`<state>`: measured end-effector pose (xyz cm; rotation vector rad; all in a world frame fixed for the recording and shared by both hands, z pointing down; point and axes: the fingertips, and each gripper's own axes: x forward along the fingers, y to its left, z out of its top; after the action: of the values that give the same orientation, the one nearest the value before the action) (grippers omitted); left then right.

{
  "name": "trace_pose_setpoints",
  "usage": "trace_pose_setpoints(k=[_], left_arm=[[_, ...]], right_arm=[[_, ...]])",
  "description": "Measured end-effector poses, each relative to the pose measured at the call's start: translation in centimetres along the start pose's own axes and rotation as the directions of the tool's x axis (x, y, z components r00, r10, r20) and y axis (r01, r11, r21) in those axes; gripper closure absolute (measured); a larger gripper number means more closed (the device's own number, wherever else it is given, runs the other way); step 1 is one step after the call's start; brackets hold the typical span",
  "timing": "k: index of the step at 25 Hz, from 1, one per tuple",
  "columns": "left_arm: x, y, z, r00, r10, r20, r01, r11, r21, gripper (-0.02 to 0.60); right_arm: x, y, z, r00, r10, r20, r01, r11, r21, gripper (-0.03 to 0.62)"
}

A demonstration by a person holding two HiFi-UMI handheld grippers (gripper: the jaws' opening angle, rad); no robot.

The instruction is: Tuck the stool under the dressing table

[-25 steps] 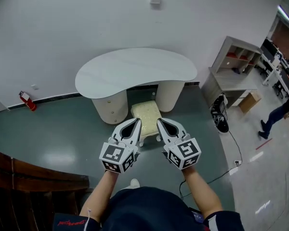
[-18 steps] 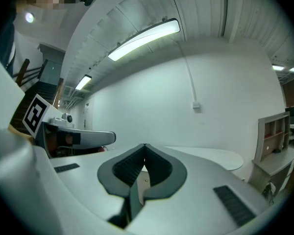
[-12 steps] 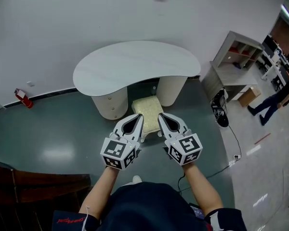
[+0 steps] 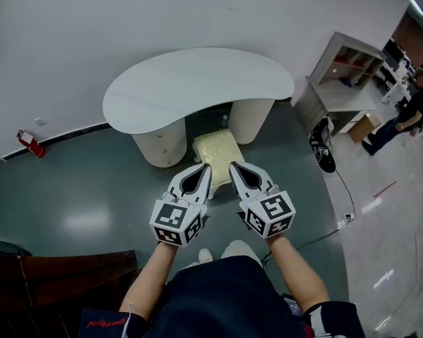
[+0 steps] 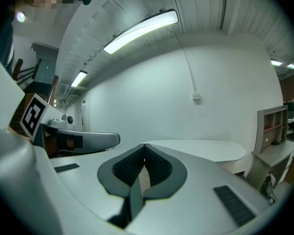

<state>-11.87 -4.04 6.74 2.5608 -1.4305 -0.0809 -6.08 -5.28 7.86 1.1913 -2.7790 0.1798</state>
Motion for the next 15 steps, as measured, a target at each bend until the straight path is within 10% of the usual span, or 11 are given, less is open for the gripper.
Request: trace_pose_setpoints(k=[15], left_arm=[[2.7,1.5,-0.8,1.0,0.003,-0.02,-0.004,1.0,-0.022,0.574]], right_arm=[[1.3,-2.7,-0.6,1.0,-0.026,-0.005,0.026,0.999,0.021,0.582]])
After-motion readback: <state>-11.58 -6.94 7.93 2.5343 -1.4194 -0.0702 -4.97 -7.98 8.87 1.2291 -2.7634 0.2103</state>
